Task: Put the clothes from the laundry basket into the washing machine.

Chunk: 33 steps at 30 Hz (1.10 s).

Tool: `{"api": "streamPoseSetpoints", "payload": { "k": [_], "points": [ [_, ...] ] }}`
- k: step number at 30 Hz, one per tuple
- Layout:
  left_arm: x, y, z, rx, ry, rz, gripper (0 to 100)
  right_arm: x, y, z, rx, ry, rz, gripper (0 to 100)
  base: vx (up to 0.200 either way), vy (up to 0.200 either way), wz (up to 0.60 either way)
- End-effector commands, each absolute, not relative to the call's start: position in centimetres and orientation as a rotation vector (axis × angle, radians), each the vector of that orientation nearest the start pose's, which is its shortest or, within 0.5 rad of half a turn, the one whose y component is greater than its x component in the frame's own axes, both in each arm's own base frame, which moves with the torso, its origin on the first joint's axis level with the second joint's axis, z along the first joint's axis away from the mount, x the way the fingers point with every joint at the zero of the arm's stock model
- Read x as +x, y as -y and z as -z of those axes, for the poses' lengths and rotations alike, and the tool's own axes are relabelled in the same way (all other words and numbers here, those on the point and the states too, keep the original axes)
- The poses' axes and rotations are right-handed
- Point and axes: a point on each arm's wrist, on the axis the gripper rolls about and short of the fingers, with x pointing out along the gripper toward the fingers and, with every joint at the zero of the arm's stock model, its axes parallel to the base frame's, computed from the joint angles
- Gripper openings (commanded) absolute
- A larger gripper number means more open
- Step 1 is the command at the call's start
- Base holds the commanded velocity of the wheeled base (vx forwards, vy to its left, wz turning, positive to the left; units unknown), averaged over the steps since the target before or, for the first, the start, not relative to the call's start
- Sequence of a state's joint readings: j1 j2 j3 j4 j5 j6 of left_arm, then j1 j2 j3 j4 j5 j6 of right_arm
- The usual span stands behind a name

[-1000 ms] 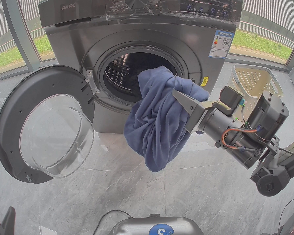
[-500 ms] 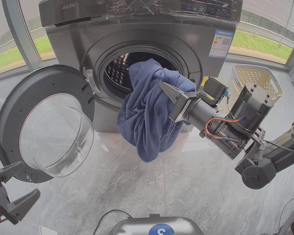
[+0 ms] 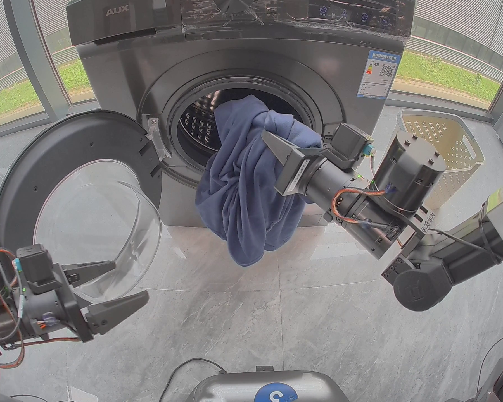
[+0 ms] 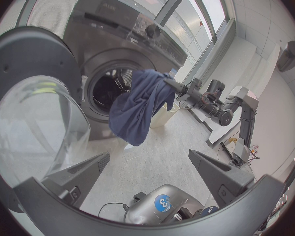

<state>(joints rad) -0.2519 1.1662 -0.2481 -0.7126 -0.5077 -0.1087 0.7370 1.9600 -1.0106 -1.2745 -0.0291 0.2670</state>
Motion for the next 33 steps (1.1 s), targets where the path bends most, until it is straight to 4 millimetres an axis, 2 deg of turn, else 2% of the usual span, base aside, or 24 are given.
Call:
{"api": "streamPoseSetpoints", "payload": {
  "k": [1,9,16,20,33],
  "points": [
    [17.3,7.5,-14.0,-0.123,-0.387,0.781,100,28.7,-24.8,-21.5,0.380,0.232,-0.722,0,0.000,0.000,0.00],
    [20.7,10.3,-14.2,-0.117,-0.395,0.843,100,28.8,-25.1,-21.7,0.400,0.236,-0.723,0,0.000,0.000,0.00],
    [23.2,11.7,-13.1,-0.116,-0.428,0.848,100,28.7,-25.2,-21.0,0.396,0.213,-0.704,0,0.000,0.000,0.00],
    [24.3,12.8,-12.5,-0.121,-0.417,0.857,100,28.9,-25.3,-20.5,0.393,0.201,-0.700,0,0.000,0.000,0.00],
    [27.1,14.3,-10.1,-0.120,-0.452,0.859,100,28.7,-25.6,-19.6,0.386,0.178,-0.702,0,0.000,0.000,0.00]
  ]
}}
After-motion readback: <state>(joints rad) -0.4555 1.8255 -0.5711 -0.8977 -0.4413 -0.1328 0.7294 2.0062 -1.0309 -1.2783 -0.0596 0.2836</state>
